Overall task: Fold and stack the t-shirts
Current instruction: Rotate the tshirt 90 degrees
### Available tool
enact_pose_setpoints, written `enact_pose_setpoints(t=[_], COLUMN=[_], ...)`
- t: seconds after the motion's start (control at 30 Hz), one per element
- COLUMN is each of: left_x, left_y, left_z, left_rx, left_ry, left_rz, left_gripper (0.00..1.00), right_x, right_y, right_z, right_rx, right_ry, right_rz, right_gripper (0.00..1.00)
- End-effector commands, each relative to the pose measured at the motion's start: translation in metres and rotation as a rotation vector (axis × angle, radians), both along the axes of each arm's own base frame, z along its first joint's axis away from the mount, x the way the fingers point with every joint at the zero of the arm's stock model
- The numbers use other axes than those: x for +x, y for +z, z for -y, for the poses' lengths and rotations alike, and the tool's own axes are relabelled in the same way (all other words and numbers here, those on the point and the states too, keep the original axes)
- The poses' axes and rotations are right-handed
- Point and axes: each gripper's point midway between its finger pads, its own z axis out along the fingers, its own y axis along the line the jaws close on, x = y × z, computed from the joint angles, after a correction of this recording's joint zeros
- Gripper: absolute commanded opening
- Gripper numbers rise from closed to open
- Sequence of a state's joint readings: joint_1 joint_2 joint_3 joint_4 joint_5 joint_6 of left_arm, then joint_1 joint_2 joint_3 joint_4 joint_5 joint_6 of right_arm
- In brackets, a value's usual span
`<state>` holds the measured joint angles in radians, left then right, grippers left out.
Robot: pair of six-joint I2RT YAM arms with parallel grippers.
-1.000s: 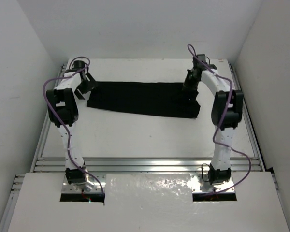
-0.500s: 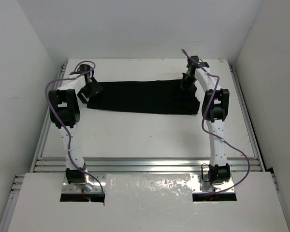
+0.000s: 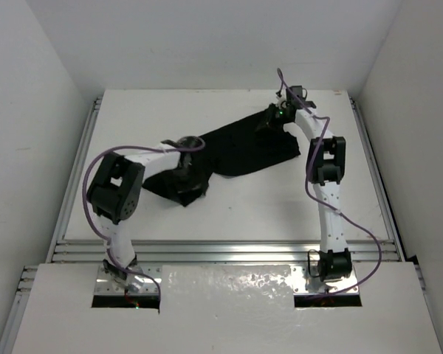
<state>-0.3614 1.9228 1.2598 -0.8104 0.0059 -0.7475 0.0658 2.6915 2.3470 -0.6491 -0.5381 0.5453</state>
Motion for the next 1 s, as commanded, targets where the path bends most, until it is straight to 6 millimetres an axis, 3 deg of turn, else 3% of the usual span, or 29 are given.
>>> enact_pose_setpoints(t=[0.0,0.07,0.17,0.3,0.33,0.4,0.43,0.47,0.53,0.57,0.6,0.7,0.77,0.83,0.87,0.9,0.93,0.97], left_x=[-0.059,-0.086,-0.104,-0.099,-0.093,-0.081,-0.067,-0.056,-0.028,-0.009,0.002,0.041,0.052,0.062,0.065,0.065,0.07,0.07], left_y=[0.015,0.017,0.03,0.058,0.067,0.092,0.111,0.122,0.137,0.129,0.128,0.112,0.084,0.072,0.07,0.067,0.065,0.062], left_z=[0.071,0.088,0.088,0.05,0.042,0.022,0.023,0.017,0.004,-0.006,-0.011,-0.022,-0.039,-0.069,-0.073,-0.071,-0.082,-0.082], left_rx=[-0.135,-0.151,-0.135,0.004,0.031,0.117,0.127,0.156,0.232,0.242,0.254,0.273,0.301,0.34,0.308,0.24,0.23,0.208], left_ry=[-0.078,-0.146,-0.198,-0.234,-0.235,-0.277,-0.283,-0.319,-0.303,-0.27,-0.291,-0.288,-0.279,-0.242,-0.253,-0.246,-0.211,-0.238], left_rz=[-0.067,-0.093,-0.101,-0.019,0.011,0.104,0.172,0.214,0.279,0.278,0.289,0.317,0.238,0.211,0.215,0.219,0.239,0.235], left_gripper=[0.88,0.89,0.89,0.96,0.96,0.96,0.97,0.98,0.98,0.96,0.95,0.91,0.86,0.83,0.82,0.82,0.82,0.82], right_x=[0.04,0.056,0.069,0.076,0.073,0.06,0.047,0.025,-0.007,-0.023,-0.054,-0.103,-0.134,-0.154,-0.172,-0.181,-0.187,-0.201], right_y=[0.053,0.075,0.101,0.15,0.183,0.189,0.216,0.179,0.167,0.192,0.154,0.146,0.137,0.131,0.115,0.12,0.12,0.109], right_z=[-0.037,-0.04,-0.041,-0.01,-0.002,0.018,0.026,0.039,0.046,0.046,0.042,0.037,0.033,0.026,0.025,0.024,0.021,0.021], right_rx=[0.152,0.19,0.224,0.134,0.104,0.015,-0.024,-0.099,-0.146,-0.133,-0.12,-0.077,-0.059,-0.03,-0.029,-0.025,-0.011,-0.008], right_ry=[0.014,-0.008,-0.017,-0.075,-0.076,-0.109,-0.135,-0.178,-0.185,-0.188,-0.162,-0.155,-0.141,-0.102,-0.09,-0.079,-0.062,-0.051], right_rz=[0.205,0.287,0.365,0.467,0.529,0.485,0.499,0.359,0.284,0.323,0.226,0.185,0.138,0.114,0.069,0.084,0.088,0.058], right_gripper=[0.3,0.42,0.47,0.67,0.69,0.69,0.71,0.71,0.73,0.73,0.73,0.73,0.73,0.73,0.73,0.73,0.73,0.73])
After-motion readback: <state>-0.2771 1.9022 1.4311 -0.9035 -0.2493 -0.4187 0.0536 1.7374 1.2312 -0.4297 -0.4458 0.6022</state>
